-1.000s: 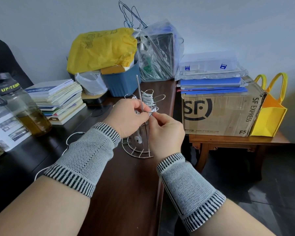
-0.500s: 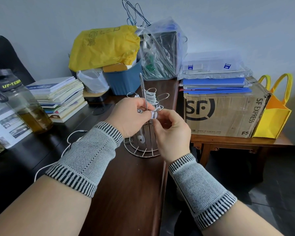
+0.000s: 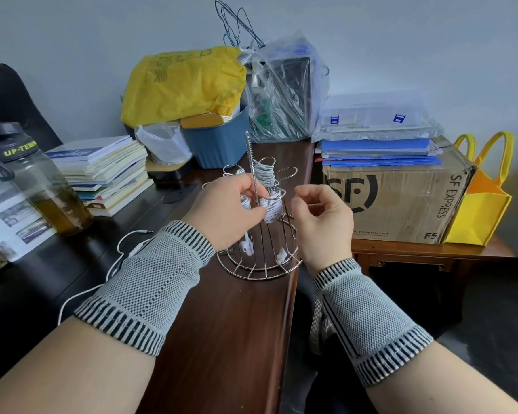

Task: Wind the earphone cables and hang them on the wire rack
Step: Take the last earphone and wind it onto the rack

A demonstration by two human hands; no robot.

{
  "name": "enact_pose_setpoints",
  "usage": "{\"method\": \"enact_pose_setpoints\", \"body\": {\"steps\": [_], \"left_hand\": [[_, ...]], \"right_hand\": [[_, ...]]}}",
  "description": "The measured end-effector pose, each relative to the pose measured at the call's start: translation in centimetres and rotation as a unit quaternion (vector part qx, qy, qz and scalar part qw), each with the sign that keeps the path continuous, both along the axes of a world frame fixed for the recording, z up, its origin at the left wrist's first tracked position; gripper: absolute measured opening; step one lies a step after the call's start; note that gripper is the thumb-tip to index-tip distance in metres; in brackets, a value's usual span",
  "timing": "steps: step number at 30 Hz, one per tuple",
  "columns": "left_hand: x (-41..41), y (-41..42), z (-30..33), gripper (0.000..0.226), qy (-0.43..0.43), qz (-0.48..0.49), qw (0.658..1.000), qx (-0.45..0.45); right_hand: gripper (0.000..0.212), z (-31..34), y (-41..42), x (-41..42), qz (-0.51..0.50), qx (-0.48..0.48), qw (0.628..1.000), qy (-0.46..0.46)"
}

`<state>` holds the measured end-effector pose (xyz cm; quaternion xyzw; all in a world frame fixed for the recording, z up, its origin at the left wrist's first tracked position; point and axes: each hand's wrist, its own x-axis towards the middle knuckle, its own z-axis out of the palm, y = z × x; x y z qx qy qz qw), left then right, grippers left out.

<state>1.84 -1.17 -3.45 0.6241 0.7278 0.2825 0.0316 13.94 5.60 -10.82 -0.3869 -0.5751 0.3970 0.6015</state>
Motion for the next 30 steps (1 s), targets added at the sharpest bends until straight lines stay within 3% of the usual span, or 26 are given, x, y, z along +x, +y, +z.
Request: {"method": "enact_pose_setpoints", "body": {"steps": [5,8,10,14,17,19,23,27,30], "left_hand": [[0.0,-0.8,0.0,0.018,-0.024,0.033,0.998,0.048],[0.8,-2.0,-0.3,0.015,-0.065,0.107,0.977,0.173],[1.4,-2.6,-0.6,0.017,-0.11,0.124,0.964,0.207],[2.5,-3.2,-2.6,0.026,-0.17,0.133,0.97,0.112],[3.0,-3.3,-3.6,0.045,-0.133,0.136,0.979,0.068],[2.7,-3.1,-3.7,0.046,-0.157,0.142,0.975,0.066],[2.2,-3.0,-3.4,0.033,-0.323,0.171,0.928,0.067],[2.2,-3.3,-2.8,0.037,-0.529,0.189,0.826,0.039],[2.0,-3.2,-2.2,0.043,-0.602,0.196,0.773,0.039]], "right_hand": [[0.021,0.8,0.2,-0.1,0.1,-0.156,0.978,0.095],[0.031,1.6,0.4,0.1,0.142,-0.195,0.968,0.06],[0.033,2.0,0.6,0.3,0.162,-0.214,0.963,0.029],[0.042,2.4,0.7,0.4,0.185,-0.228,0.955,-0.034],[0.042,2.7,0.7,0.6,0.195,-0.239,0.951,-0.032],[0.046,2.8,0.6,0.7,0.206,-0.25,0.946,-0.022],[0.048,2.9,0.0,0.2,0.233,-0.258,0.937,-0.024],[0.043,3.1,-0.6,-0.5,0.251,-0.268,0.93,0.001],[0.04,3.1,-0.7,-0.7,0.25,-0.271,0.929,0.022]]}}
